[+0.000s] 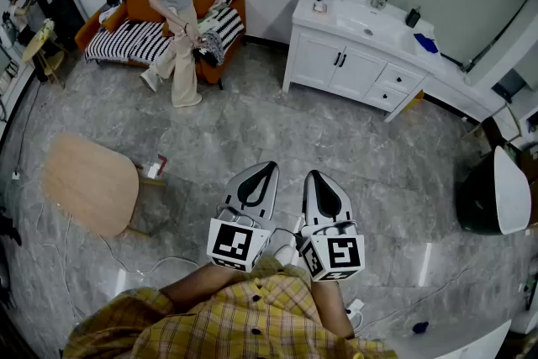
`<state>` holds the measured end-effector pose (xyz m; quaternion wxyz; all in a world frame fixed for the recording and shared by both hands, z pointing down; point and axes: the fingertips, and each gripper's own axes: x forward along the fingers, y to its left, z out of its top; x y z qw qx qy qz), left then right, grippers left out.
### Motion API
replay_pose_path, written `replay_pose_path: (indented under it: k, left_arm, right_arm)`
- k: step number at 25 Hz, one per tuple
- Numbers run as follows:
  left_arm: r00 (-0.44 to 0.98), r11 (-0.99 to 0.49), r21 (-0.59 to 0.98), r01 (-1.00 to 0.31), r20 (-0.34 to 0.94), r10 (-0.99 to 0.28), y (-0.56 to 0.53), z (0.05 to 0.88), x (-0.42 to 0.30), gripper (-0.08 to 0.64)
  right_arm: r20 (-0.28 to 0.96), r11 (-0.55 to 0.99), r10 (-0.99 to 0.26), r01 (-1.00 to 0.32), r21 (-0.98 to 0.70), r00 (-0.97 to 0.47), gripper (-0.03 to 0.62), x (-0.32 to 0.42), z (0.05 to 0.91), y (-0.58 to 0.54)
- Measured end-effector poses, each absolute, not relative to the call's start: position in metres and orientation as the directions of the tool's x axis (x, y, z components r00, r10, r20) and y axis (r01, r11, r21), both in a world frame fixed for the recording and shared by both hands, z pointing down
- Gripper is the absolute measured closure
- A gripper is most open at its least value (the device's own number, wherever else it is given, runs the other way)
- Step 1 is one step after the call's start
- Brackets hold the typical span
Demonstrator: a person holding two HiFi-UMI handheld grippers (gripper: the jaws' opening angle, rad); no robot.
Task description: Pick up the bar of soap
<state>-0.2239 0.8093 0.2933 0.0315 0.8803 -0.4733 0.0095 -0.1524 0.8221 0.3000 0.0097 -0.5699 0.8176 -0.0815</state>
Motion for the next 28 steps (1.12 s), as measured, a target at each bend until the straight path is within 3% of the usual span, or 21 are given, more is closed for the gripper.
replay_pose_path:
  k: [28]
  left_arm:
    - [0.533, -0.535, 0.004, -0.845, 0.109, -0.839, 0.814, 0.317, -0.115, 0.548]
  right_arm:
    - [0.065, 0.314, -0.941, -0.926, -0.207, -0.333, 0.572, -0.049, 0.325, 0.825]
